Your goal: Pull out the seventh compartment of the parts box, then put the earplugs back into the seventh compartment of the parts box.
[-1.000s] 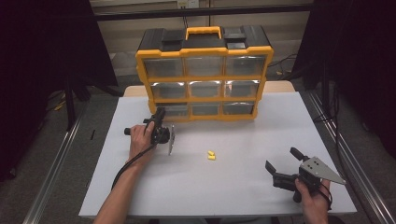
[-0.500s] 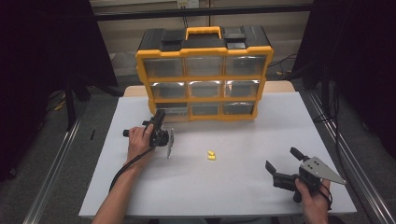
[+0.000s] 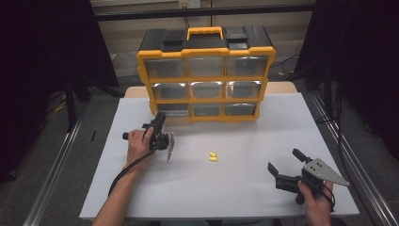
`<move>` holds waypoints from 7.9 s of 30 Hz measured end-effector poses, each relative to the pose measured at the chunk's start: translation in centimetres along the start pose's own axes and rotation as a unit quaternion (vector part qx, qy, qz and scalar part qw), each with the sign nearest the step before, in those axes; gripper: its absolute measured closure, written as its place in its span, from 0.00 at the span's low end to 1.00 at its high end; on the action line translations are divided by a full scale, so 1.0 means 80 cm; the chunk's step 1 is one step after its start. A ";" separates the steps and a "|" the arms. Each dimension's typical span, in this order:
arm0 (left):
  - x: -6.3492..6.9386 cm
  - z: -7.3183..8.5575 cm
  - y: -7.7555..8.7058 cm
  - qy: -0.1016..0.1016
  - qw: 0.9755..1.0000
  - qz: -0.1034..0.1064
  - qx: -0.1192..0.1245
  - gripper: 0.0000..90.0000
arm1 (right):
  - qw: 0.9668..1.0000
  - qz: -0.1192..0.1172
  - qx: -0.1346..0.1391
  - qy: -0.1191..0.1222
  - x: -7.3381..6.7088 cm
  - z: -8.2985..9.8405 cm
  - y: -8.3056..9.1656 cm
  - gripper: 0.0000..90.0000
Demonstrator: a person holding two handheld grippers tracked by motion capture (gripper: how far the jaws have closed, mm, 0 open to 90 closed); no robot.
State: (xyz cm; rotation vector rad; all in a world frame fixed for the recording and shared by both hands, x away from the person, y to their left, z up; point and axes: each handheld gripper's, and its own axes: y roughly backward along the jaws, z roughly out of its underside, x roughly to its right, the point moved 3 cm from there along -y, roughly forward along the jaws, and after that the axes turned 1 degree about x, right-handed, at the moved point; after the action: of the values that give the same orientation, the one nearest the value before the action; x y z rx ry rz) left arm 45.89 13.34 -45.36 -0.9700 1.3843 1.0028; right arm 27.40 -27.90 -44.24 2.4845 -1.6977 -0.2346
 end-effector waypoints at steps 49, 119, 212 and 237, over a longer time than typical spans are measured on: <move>-0.001 -0.006 0.042 -0.010 1.000 0.014 0.012 0.88 | 1.000 -0.007 0.007 -0.003 0.000 -0.001 0.001 0.00; -0.015 0.005 0.066 0.531 0.834 0.152 0.008 0.12 | 1.000 -0.010 0.000 0.006 -0.001 0.001 0.000 0.00; -0.011 -0.010 0.167 0.632 0.696 0.329 0.096 0.08 | 1.000 -0.005 -0.001 -0.002 -0.004 0.002 0.002 0.00; -0.008 -0.084 0.123 0.538 0.690 0.467 0.131 0.05 | 1.000 -0.010 -0.002 0.000 -0.004 0.002 0.001 0.00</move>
State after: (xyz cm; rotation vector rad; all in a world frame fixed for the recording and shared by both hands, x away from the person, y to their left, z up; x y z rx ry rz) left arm 34.51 9.89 -44.18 -0.5457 3.1398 0.8424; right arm 27.17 -27.60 -44.38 2.4992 -1.6720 -0.2411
